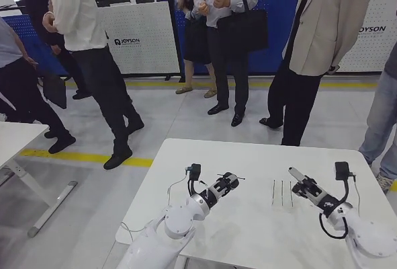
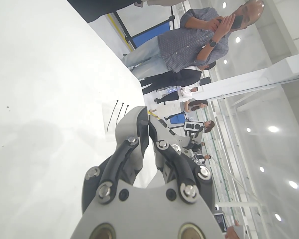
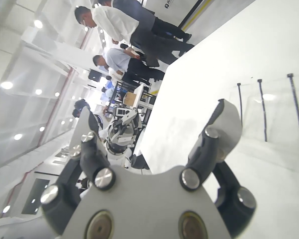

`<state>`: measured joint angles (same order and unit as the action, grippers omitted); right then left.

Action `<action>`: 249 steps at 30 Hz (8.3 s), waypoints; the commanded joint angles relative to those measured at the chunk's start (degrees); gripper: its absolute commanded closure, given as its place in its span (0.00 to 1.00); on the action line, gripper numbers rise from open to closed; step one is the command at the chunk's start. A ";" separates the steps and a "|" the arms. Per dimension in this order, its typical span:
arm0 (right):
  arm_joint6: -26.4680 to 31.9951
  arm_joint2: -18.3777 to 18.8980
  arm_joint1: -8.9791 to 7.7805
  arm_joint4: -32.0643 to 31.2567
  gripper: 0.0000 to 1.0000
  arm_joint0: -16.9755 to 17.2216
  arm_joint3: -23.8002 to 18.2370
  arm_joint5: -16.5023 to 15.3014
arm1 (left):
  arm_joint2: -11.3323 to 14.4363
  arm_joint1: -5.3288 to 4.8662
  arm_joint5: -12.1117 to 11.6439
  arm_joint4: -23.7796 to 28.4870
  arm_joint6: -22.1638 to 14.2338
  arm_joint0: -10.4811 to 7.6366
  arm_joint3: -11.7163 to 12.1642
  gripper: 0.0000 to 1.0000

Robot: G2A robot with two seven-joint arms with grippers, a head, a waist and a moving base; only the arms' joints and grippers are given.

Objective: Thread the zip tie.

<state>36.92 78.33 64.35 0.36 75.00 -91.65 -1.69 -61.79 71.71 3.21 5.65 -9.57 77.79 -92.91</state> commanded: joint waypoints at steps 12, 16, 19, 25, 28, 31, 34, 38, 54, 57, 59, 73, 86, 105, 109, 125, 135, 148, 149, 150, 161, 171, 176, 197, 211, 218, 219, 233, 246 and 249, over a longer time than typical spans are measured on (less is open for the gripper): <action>18.57 -5.67 -1.30 -18.88 0.00 -11.53 -0.35 14.45 | 0.00 0.00 0.00 0.00 0.00 0.00 0.00 1.00; 18.39 -5.81 -1.29 -19.10 0.00 -11.71 -0.34 14.52 | 0.00 0.00 0.00 0.00 0.00 0.00 0.00 1.00; 18.39 -5.81 -1.29 -19.10 0.00 -11.71 -0.34 14.52 | 0.00 0.00 0.00 0.00 0.00 0.00 0.00 1.00; 19.46 -6.64 -1.58 -24.00 0.00 -12.98 -1.05 14.09 | 0.00 0.00 0.00 0.00 0.00 0.00 0.00 1.00; 24.50 -8.31 -1.97 -30.46 0.00 -16.40 -1.11 13.65 | 0.00 0.00 0.00 0.00 0.00 0.00 0.00 1.00; 29.10 -11.18 -1.80 -32.95 0.00 -19.96 1.59 12.44 | 0.00 0.00 0.00 0.00 0.00 0.00 0.00 1.00; 31.38 -13.94 -1.26 -31.72 0.00 -22.90 5.77 9.69 | 0.00 0.00 0.00 0.00 0.00 0.00 0.00 1.00; 32.34 -18.18 -0.14 -30.40 0.00 -27.31 13.10 6.47 | 0.00 0.00 0.00 0.00 0.00 0.00 0.00 1.00; 33.88 -22.08 1.07 -29.94 0.00 -31.79 19.63 4.48 | 0.00 0.00 0.00 0.00 0.00 0.00 0.00 1.00; 35.07 -22.47 1.23 -27.39 0.00 -32.31 20.17 0.15 | 0.00 0.00 0.00 0.00 0.00 0.00 0.00 1.00; 37.15 -23.78 1.67 -26.61 0.00 -34.28 21.76 -1.14 | 0.00 0.00 0.00 0.00 0.00 0.00 0.00 1.00; 40.39 -34.96 7.86 -19.07 0.00 -45.20 43.80 -3.44 | 0.00 0.00 0.00 0.00 0.00 0.00 0.00 1.00; 35.44 -33.37 7.19 -20.31 0.00 -43.69 42.05 -0.11 | 0.00 0.00 0.00 0.00 0.00 0.00 0.00 1.00; 37.88 -35.48 8.55 -22.80 0.69 -45.92 46.65 7.54 | 0.00 0.00 0.00 0.00 0.00 0.00 0.00 1.00; 38.26 -36.83 9.39 -23.50 0.73 -46.67 48.38 8.79 | 0.00 0.00 0.00 0.00 0.00 0.00 0.00 1.00; 36.87 -41.91 13.89 -25.69 0.72 -50.15 56.54 11.78 | 0.00 0.00 0.00 0.00 0.00 0.00 0.00 1.00; 35.49 -43.73 16.95 -25.23 0.76 -52.04 62.37 10.12 | 0.00 0.00 0.00 0.00 0.00 0.00 0.00 1.00; 33.67 -42.94 18.88 -22.93 0.70 -53.59 68.37 5.09 | 0.00 0.00 0.00 0.00 0.00 0.00 0.00 1.00; 33.57 -42.71 18.79 -22.74 0.69 -53.55 68.33 4.61 | 0.00 0.00 0.00 0.00 0.00 0.00 0.00 1.00; 33.13 -42.36 18.62 -22.60 0.69 -53.55 68.22 4.19 | 0.00 0.00 0.00 0.00 0.00 0.00 0.00 1.00; 29.55 -35.78 13.69 -21.49 0.69 -49.97 58.69 1.72 | 0.00 0.00 0.00 0.00 0.00 0.00 0.00 1.00; 35.00 -18.80 3.81 -19.47 0.00 -32.43 30.78 -1.21 | 0.00 0.00 0.00 0.00 0.00 0.00 0.00 1.00; 37.45 -16.68 2.79 -19.55 0.00 -30.52 28.11 -1.74 | 0.00 0.00 0.00 0.00 0.00 0.00 0.00 1.00; 25.06 -13.62 2.24 -10.32 0.00 -25.16 30.73 -17.79 | 0.00 0.00 0.00 0.00 0.00 0.00 0.00 1.00; 23.92 -17.42 3.51 -9.48 0.00 -28.13 34.85 -17.79 | 0.00 0.00 0.00 0.00 0.00 0.00 0.00 1.00; 18.76 -15.33 2.83 -6.96 0.00 -23.47 29.66 -17.79 | 0.00 0.00 0.00 0.00 0.00 0.00 0.00 1.00; 17.48 -14.41 2.45 -6.94 0.00 -21.77 27.90 -17.79 | 0.00 0.00 0.00 0.00 0.00 0.00 0.00 1.00; 13.21 -15.14 2.18 -9.63 0.00 -21.50 27.21 -13.26 | 0.00 0.00 0.00 0.00 0.00 0.00 0.00 1.00; 14.41 -16.33 1.95 -16.52 0.00 -23.15 25.93 -6.86 | 0.00 0.00 0.00 0.00 0.00 0.00 0.00 1.00; 16.72 -17.48 2.02 -19.37 0.00 -24.76 26.26 -3.25 | 0.00 0.00 0.00 0.00 0.00 0.00 0.00 1.00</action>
<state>53.00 61.11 66.34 -18.48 50.61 -65.53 -5.72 -61.79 71.71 3.21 5.65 -9.57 77.79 -92.91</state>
